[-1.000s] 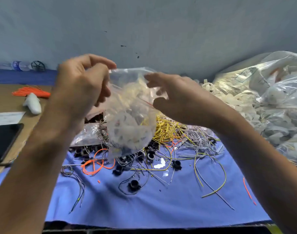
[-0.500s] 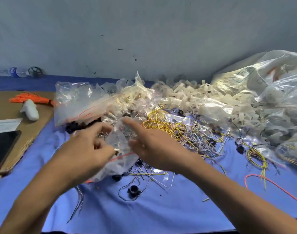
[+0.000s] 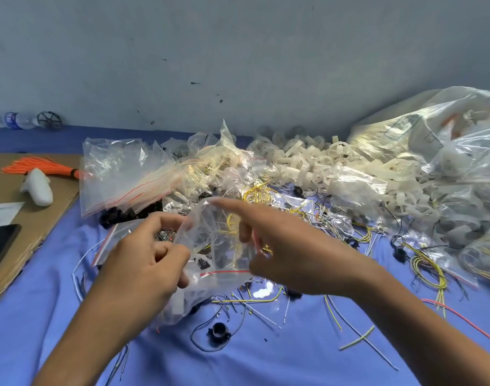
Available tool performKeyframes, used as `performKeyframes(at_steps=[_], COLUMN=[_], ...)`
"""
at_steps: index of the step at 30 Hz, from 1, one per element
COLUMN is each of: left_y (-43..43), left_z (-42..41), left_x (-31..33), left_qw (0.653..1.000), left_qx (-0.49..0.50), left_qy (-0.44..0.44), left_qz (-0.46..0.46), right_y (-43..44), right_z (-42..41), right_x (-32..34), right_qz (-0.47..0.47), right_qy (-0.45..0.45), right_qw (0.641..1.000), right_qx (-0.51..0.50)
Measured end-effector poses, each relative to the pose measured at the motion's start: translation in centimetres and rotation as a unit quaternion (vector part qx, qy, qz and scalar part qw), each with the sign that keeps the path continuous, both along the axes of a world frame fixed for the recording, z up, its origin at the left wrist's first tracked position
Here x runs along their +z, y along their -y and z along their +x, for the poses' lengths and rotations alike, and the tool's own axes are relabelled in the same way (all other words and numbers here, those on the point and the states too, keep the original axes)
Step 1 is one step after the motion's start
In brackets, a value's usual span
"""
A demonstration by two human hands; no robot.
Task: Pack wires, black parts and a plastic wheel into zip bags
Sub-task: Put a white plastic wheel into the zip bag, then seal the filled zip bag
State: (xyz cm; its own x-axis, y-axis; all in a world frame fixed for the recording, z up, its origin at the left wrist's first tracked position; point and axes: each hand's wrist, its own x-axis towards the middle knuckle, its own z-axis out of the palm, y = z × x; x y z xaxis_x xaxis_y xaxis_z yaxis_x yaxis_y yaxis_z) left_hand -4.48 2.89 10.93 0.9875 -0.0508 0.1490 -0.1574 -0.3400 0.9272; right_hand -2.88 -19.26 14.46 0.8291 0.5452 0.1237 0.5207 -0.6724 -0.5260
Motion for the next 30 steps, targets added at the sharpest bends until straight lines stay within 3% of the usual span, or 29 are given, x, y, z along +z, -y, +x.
performKeyframes(at_steps=[3, 6, 16, 19, 22, 24, 26, 30], left_y=[0.2, 0.5, 0.3, -0.4, -0.9, -0.9, -0.8, -0.4], left_z=[0.4, 0.6, 2.1, 3.0, 3.9, 4.0, 4.0, 3.1], left_x=[-0.1, -0.1, 0.1, 0.5, 1.0, 1.0, 0.9, 0.6], left_qw=[0.997, 0.992, 0.970, 0.962, 0.950, 0.948, 0.950, 0.957], left_qx=[0.011, 0.008, 0.039, 0.049, 0.062, 0.061, 0.056, 0.032], left_qy=[0.014, 0.023, -0.029, -0.065, -0.095, -0.099, -0.092, -0.063], left_qz=[-0.081, -0.122, -0.237, -0.260, -0.292, -0.295, -0.294, -0.280], right_y=[0.8, 1.4, -4.5, -6.9, -8.1, -7.9, -7.2, -4.3], right_z=[2.8, 7.9, 27.8, 30.8, 31.7, 32.1, 32.1, 30.1], right_x=[0.2, 0.1, -7.0, -10.4, -12.8, -13.2, -12.7, -9.7], right_qz=[0.218, 0.248, -0.083, -0.223, -0.297, -0.289, -0.235, -0.005], right_qy=[0.030, 0.062, 0.055, 0.112, 0.225, 0.274, 0.267, 0.128], right_qw=[0.972, 0.953, 0.984, 0.966, 0.927, 0.916, 0.931, 0.971], right_qx=[-0.079, -0.165, -0.148, -0.066, -0.042, -0.049, -0.082, -0.201])
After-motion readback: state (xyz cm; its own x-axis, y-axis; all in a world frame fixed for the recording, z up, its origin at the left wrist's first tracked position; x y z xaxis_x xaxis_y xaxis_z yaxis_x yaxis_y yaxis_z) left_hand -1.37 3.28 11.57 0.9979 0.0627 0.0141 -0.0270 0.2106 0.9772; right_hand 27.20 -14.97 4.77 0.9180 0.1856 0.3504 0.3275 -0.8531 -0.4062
